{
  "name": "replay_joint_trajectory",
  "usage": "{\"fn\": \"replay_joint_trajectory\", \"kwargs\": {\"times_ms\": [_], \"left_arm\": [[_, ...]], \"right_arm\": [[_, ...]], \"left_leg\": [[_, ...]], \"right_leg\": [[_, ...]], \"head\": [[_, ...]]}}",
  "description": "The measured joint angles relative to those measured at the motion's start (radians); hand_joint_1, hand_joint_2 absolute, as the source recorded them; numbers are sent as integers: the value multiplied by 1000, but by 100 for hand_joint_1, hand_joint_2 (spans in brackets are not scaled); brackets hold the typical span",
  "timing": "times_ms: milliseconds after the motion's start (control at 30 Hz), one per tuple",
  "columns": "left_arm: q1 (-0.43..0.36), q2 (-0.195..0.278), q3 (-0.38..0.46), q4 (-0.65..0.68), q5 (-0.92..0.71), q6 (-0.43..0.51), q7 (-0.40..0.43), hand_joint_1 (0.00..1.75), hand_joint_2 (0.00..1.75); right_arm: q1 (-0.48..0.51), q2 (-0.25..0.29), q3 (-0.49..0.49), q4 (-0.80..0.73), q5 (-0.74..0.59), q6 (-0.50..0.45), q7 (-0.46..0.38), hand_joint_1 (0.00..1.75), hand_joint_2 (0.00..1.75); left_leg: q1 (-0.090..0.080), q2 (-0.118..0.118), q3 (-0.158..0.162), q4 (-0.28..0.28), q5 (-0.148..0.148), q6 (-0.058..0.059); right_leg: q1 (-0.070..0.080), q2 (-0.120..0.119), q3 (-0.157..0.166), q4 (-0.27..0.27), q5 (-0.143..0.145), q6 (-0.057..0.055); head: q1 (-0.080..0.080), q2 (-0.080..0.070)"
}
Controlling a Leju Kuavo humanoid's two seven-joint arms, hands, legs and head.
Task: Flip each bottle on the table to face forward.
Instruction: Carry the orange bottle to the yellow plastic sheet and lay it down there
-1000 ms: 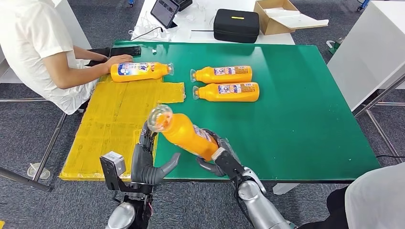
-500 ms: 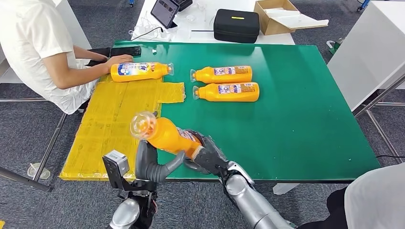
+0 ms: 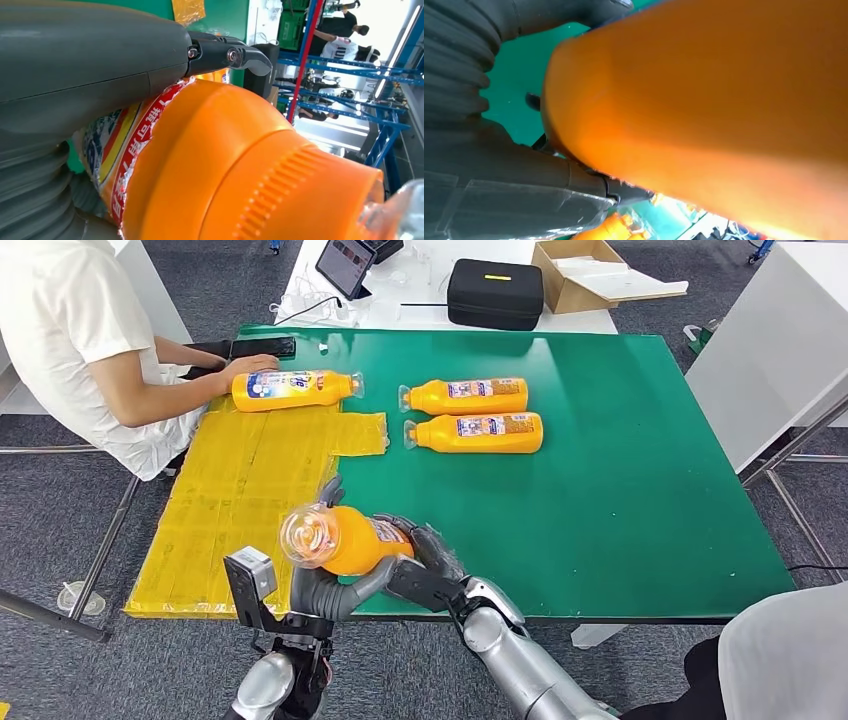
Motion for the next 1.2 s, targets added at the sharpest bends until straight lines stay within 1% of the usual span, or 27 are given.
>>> {"fn": "replay_joint_trajectory", "kwargs": {"times_ms": [67, 100, 133, 267, 433, 467, 500, 533, 567, 600, 633, 667, 767, 833, 867, 900, 1000, 1033, 1100, 1167, 1200], "left_arm": [[-4, -1, 2, 0, 2, 9, -3, 144, 175], [-6, -2, 2, 0, 2, 16, -6, 167, 175], [-7, -3, 3, 0, 2, 23, -8, 175, 175], [-10, -6, 9, -1, 9, 29, -12, 175, 175], [-11, -6, 24, -5, 75, -43, -1, 175, 175], [-10, -6, 29, -6, 92, -61, 4, 175, 175], [-10, -6, 35, -6, 106, -77, 9, 175, 175], [-10, -6, 40, -7, 115, -88, 13, 175, 175], [-10, -6, 44, -7, 122, -97, 16, 175, 175], [-10, -6, 48, -7, 129, -107, 21, 175, 175], [-10, -5, 50, -7, 138, -120, 27, 175, 175], [-10, -4, 53, -7, 145, -137, 34, 175, 175], [-4, 4, 61, -8, 163, -197, 54, 175, 175], [8, 8, 65, -11, 159, -207, 62, 175, 175], [15, 8, 68, -16, 144, -188, 63, 175, 175], [22, 8, 71, -22, 116, -147, 62, 175, 175], [35, 9, 100, -52, -2, 18, 59, 175, 175], [38, 9, 114, -62, -35, 58, 60, 175, 175], [42, 9, 139, -78, -83, 106, 61, 175, 175], [46, 9, 157, -90, -103, 126, 62, 175, 175], [47, 9, 164, -95, -112, 140, 61, 175, 175]], "right_arm": [[-3, 2, 10, 0, 2, 6, 4, 175, 175], [-5, 2, 15, 0, 4, 8, 5, 175, 175], [-6, 4, 19, 0, 4, 11, 6, 175, 175], [-8, 9, 30, 1, -3, 22, 8, 174, 175], [-6, 10, 37, 11, -58, 51, -12, 168, 175], [-5, 10, 36, 13, -69, 56, -20, 164, 175], [-5, 10, 36, 15, -77, 60, -26, 156, 175], [-4, 10, 36, 17, -82, 63, -31, 136, 175], [-3, 10, 36, 19, -87, 67, -34, 94, 175], [-2, 10, 35, 20, -94, 72, -38, 55, 175], [-1, 10, 34, 21, -101, 77, -42, 22, 175], [2, 10, 33, 22, -109, 83, -48, 0, 175], [18, 10, 24, 22, -124, 88, -66, 0, 175], [34, 12, 20, 18, -114, 60, -81, 0, 175], [45, 13, 19, 11, -93, 24, -89, 0, 175], [58, 14, 19, 2, -58, -30, -95, 0, 175], [110, 9, 19, -43, 77, -220, -100, 0, 175], [125, 5, 19, -57, 118, -270, -97, 0, 175], [150, -6, 17, -81, 180, -341, -91, 0, 87], [167, -16, 14, -97, 215, -374, -80, 0, 0], [174, -21, 13, -102, 243, -398, -63, 0, 0]], "left_leg": [[0, 0, 0, 0, 0, 0], [0, 0, 0, 0, 0, 0], [0, 0, 0, 0, 0, 0], [0, 0, 0, 0, 0, 0], [0, 0, 0, 0, 0, 0], [0, 0, 0, 0, 0, 0], [0, 0, 0, 0, 0, 0], [0, 0, 0, 0, 0, 0], [0, 0, 0, 0, 0, 0], [0, 0, 0, 0, 0, 0], [0, 0, 0, 0, 0, 0], [0, 0, 0, 0, 0, 0], [0, 0, 0, 0, 0, 0], [0, 0, 0, 0, 0, 0], [0, 0, 0, 0, 0, 0], [0, 0, 0, 0, 0, 0], [0, 0, 0, 0, -1, 0], [0, 0, 0, 0, -1, 0], [0, 0, 0, 0, -1, 0], [0, 0, 0, 0, 0, 0], [0, 0, 0, 0, 0, 0]], "right_leg": [[0, 0, 0, 0, 0, 0], [0, 0, 0, 0, 0, 0], [0, 0, 0, 0, 0, 0], [0, 0, 0, 0, 0, 0], [0, 0, 0, 0, 0, 0], [0, 0, 0, 0, 0, 0], [0, 0, 0, 0, 0, 0], [0, 0, 0, 0, 0, 0], [0, 0, 0, 0, 0, 0], [0, 0, 0, 0, 0, 0], [0, 0, 0, 0, 0, 0], [0, 0, 0, 0, 0, 0], [0, 0, 0, 0, 0, 0], [0, 0, 0, 0, 0, 0], [0, 0, 0, 0, 0, 0], [0, 0, 0, 0, 0, 0], [0, 0, -1, 0, 0, 0], [0, 0, -1, 0, 0, 0], [0, 0, -1, 0, 0, 0], [0, 0, -1, 0, 0, 0], [0, 0, -1, 0, 0, 0]], "head": [[0, 0], [0, 0], [0, 0], [0, 0], [0, 0], [0, 0], [0, 0], [0, 0], [0, 0], [0, 0], [0, 0], [0, 0], [0, 0], [0, 0], [0, 0], [0, 0], [0, 0], [0, 0], [0, 0], [0, 0], [0, 0]]}}
